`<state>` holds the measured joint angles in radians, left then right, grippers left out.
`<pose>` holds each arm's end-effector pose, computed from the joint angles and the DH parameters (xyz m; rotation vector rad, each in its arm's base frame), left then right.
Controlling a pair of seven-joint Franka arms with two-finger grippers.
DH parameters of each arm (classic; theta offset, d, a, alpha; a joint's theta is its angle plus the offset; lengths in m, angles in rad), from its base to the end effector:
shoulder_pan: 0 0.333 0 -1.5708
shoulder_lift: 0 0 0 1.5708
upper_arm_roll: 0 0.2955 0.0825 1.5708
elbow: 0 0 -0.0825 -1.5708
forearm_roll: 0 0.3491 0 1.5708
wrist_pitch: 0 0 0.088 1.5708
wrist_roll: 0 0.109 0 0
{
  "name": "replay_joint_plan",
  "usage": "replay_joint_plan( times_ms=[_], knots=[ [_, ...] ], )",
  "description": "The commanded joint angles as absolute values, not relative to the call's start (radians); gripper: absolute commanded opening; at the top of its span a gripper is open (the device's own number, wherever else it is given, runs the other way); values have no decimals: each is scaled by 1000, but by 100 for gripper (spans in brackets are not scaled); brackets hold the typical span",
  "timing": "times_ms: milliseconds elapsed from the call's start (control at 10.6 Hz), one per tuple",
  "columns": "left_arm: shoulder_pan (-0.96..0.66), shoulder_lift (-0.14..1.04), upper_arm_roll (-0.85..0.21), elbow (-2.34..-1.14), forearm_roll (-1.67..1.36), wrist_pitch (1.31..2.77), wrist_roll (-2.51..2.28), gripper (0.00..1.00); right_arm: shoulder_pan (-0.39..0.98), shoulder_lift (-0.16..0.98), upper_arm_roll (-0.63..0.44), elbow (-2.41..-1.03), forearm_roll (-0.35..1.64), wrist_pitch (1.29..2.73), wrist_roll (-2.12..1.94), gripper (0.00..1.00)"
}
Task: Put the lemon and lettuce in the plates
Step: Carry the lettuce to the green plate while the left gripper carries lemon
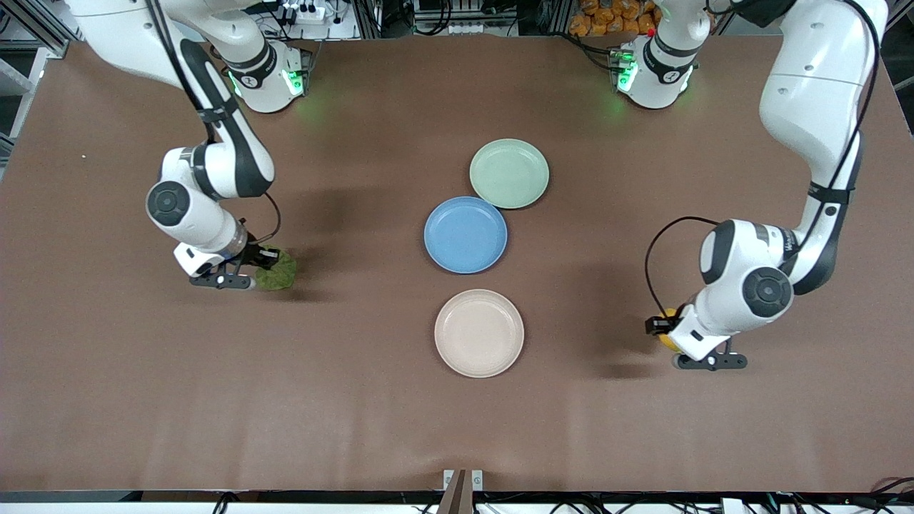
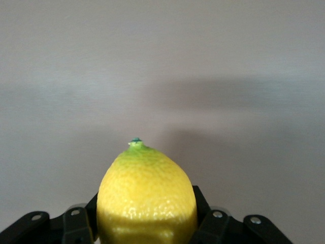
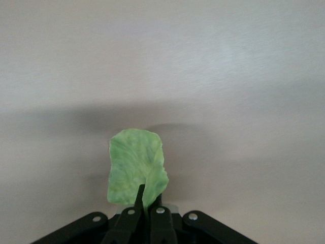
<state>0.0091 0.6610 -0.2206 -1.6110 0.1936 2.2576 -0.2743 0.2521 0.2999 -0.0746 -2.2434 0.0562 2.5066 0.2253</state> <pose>0.6444 -0.1136 0.2513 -3.1281 0.0227 -0.0139 0.5070 0.0902 0.2372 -3.1347 0.1423 0.0577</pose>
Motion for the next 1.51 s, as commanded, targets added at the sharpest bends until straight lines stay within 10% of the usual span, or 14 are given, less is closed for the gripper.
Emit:
replay_joint_plan(
  times_ms=[0,848,1414],
  knots=[
    [-87,611,-221,-1605,210,2226,-369,37,307,267,-57,-2221,55,2459,367,3],
    [-363,709,-219,-1390,97,2184,-528,37,420,114,78,-2125,167,2158,762,0],
    [-416,870,-221,-1318,51,2410,-543,35,677,124,77,-2114,167,2174,1145,0]
  ],
)
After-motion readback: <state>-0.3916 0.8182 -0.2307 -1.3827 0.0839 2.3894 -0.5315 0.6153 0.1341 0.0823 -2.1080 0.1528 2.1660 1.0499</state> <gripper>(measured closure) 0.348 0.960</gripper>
